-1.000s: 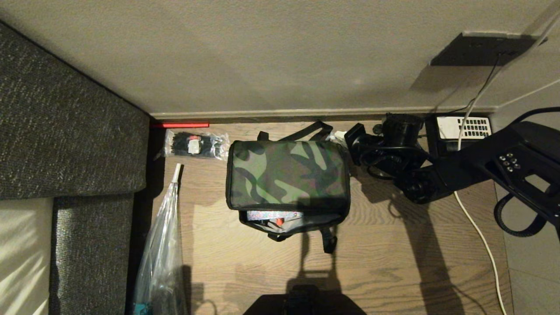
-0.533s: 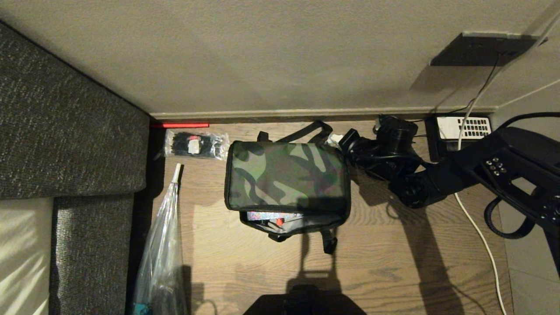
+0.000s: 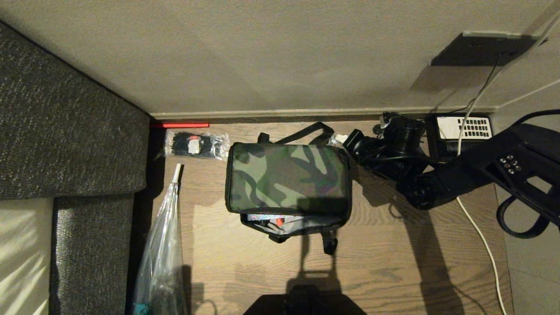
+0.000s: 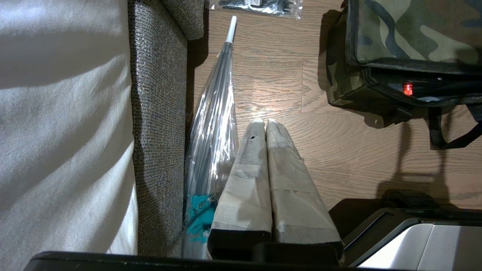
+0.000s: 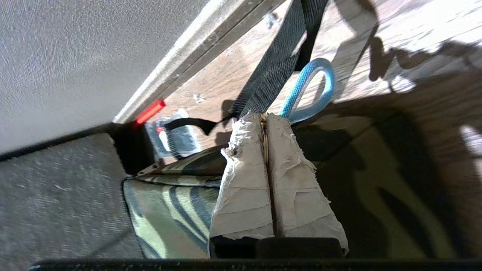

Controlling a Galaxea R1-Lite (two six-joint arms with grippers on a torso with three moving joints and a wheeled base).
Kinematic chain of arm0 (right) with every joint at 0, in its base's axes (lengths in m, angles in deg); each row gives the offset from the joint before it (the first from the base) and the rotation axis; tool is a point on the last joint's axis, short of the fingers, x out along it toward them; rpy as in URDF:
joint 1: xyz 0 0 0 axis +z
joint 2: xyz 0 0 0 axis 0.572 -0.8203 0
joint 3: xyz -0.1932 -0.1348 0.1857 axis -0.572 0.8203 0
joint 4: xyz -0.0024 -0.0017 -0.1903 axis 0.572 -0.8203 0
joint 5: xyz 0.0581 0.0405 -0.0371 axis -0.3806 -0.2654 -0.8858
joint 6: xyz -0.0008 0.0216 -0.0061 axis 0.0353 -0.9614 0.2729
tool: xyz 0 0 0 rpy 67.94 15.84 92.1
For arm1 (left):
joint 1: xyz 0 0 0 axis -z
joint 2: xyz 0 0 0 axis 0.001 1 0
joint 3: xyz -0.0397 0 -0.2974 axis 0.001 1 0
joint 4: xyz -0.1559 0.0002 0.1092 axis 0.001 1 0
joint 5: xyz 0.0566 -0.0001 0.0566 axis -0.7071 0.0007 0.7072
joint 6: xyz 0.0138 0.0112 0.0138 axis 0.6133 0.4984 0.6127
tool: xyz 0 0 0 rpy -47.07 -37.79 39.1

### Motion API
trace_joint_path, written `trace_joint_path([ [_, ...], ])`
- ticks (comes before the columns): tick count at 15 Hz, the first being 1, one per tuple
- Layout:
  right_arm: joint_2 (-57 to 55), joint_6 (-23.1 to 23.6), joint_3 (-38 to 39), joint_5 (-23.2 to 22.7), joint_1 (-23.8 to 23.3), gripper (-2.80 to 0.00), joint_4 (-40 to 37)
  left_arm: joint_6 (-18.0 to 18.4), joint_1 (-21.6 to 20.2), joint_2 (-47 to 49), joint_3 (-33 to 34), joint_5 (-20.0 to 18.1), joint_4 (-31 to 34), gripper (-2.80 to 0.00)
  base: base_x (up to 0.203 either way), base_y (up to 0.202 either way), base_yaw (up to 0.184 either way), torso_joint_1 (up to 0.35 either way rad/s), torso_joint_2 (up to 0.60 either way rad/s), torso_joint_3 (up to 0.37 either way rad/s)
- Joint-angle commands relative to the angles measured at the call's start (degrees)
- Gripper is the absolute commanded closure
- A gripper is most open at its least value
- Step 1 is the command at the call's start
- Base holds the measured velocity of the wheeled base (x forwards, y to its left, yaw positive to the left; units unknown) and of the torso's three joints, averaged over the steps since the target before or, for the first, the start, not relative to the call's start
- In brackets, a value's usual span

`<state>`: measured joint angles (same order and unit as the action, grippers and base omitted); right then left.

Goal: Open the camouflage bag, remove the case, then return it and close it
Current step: Open the top of the storage box

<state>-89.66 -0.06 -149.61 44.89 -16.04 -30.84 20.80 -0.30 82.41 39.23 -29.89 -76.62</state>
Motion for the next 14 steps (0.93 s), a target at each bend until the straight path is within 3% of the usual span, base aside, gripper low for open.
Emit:
trace_joint_path([
  [1,2.1,1.4,3.5,0.0,-0.5,0.0,2.7,0.0,0.0,-0.1,0.1,0.0,0.0,0.0,0.0,0.0,0.0,0.0,0.0,0.0],
  [4,2.8,4.9,6.3,0.0,-0.6,0.0,4.0,0.0,0.0,-0.1,0.2,0.0,0.0,0.0,0.0,0.0,0.0,0.0,0.0,0.0],
  [11,3.3,7.2,5.5,0.1,-0.6,0.0,4.4,-0.1,0.0,-0.1,0.2,0.0,0.0,0.0,0.0,0.0,0.0,0.0,0.0,0.0],
  [14,4.2,9.7,7.2,-0.1,-0.6,0.0,8.2,0.0,0.0,0.0,0.1,0.0,0.0,0.0,0.0,0.0,0.0,0.0,0.0,0.0],
])
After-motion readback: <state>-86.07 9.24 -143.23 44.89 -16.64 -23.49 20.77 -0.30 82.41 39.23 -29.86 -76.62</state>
